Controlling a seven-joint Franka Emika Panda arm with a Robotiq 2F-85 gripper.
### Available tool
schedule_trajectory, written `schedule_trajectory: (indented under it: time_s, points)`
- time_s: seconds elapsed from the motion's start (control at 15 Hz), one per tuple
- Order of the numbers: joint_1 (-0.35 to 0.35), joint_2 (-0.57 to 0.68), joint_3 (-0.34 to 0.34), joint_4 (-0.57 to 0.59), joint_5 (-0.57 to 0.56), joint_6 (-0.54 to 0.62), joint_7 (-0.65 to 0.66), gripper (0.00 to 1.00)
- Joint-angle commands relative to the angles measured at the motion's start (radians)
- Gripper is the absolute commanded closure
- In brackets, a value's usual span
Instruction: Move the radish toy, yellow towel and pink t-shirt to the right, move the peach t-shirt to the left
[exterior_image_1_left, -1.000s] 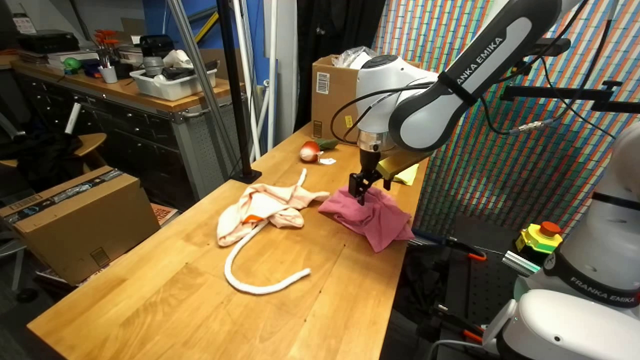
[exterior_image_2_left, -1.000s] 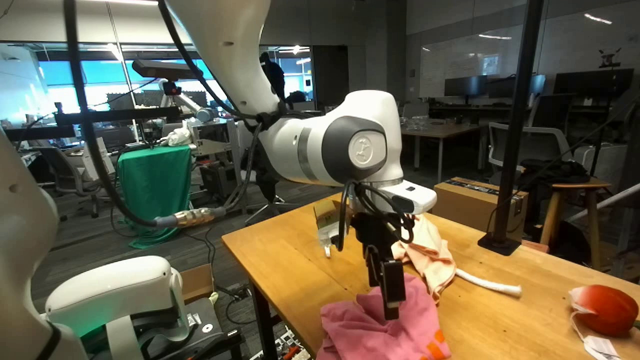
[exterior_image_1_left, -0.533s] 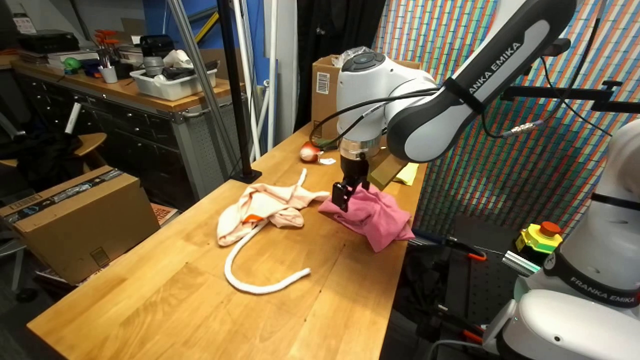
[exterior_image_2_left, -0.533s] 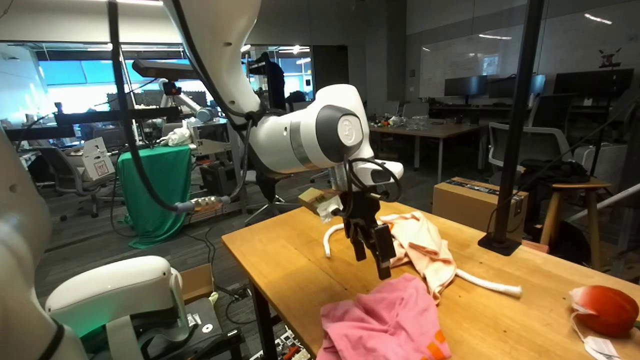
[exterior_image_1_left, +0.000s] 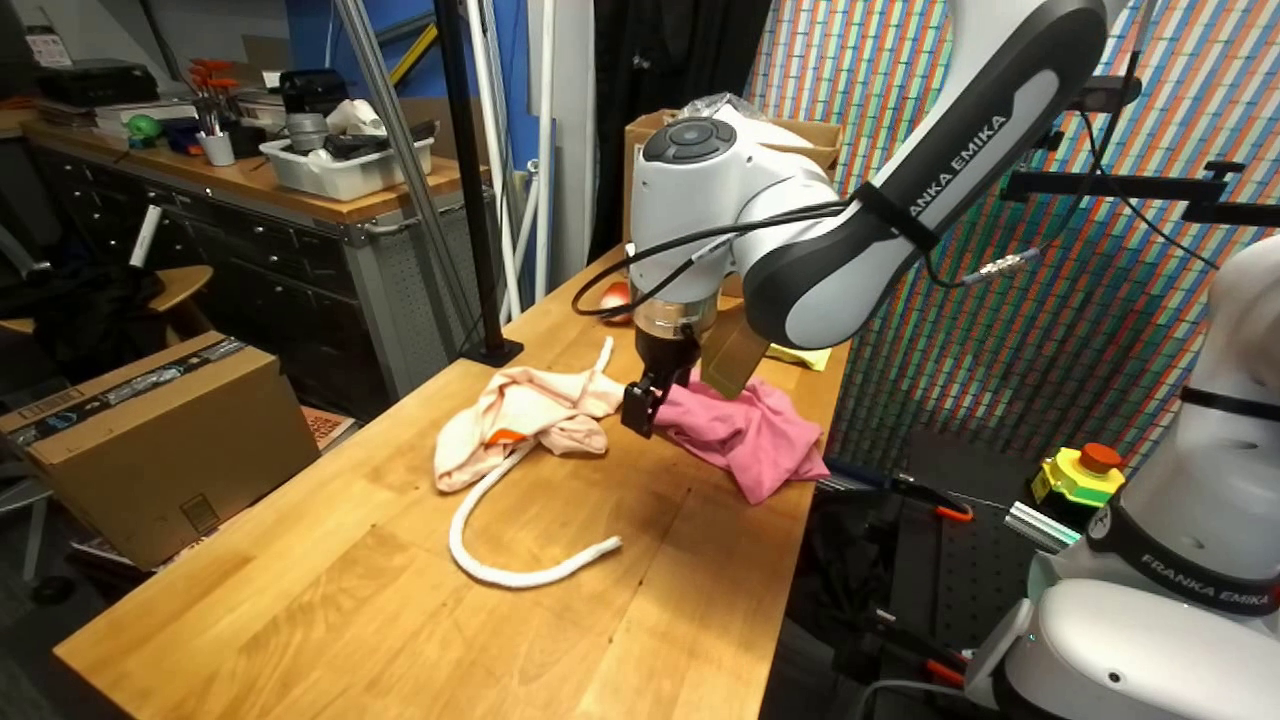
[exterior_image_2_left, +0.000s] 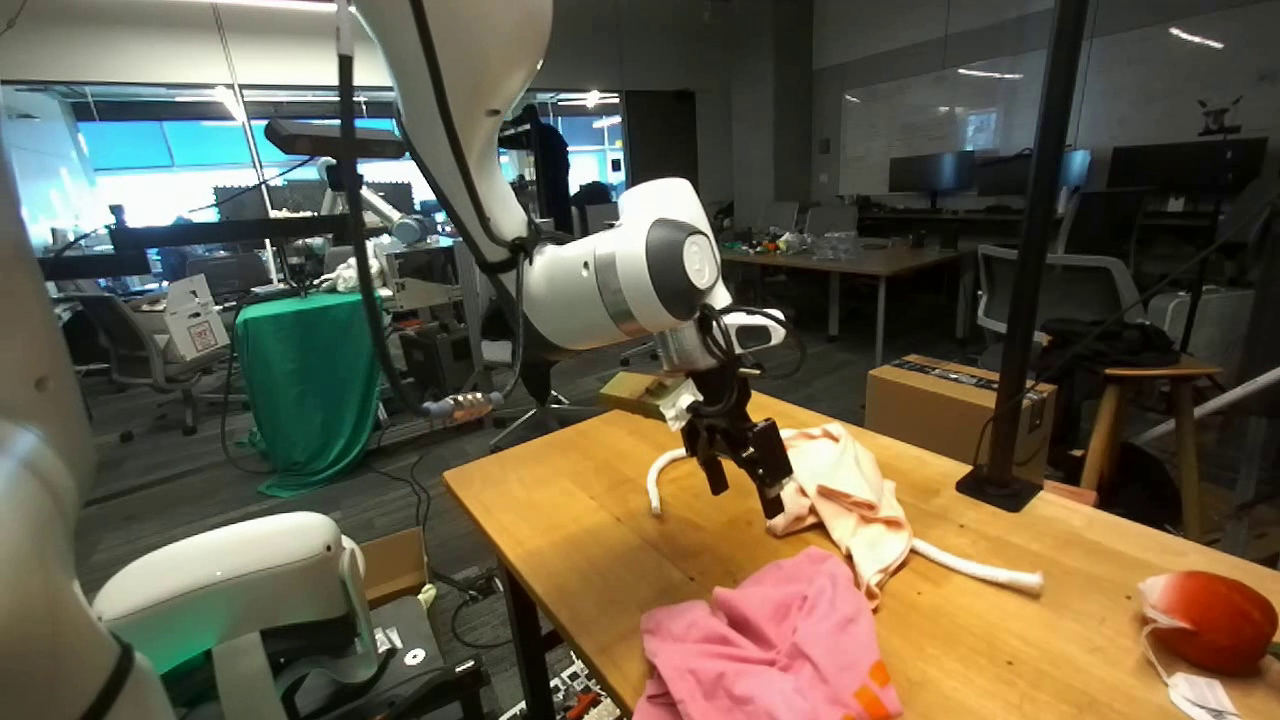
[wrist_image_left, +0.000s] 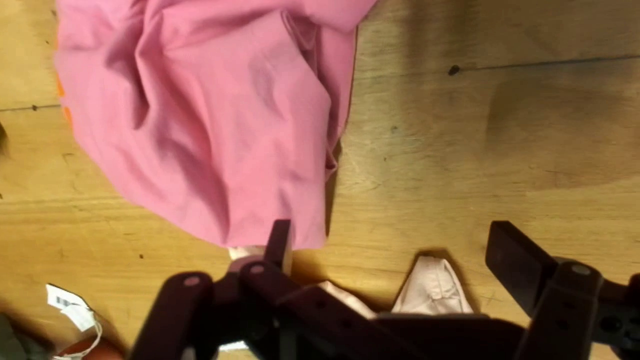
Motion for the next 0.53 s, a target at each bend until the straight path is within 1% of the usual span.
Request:
schedule_trajectory:
  time_s: [0.0,0.27,0.47]
  points:
    - [0.025,0.055,-0.013,0.058,-0.017,0.046,-0.045,0.00]
    - [0.050,0.098,-0.039,0.113,-0.068,0.087,-0.072,0.00]
    - [0.077,0.136,-0.072,0.167,-0.174,0.099,-0.039,0.00]
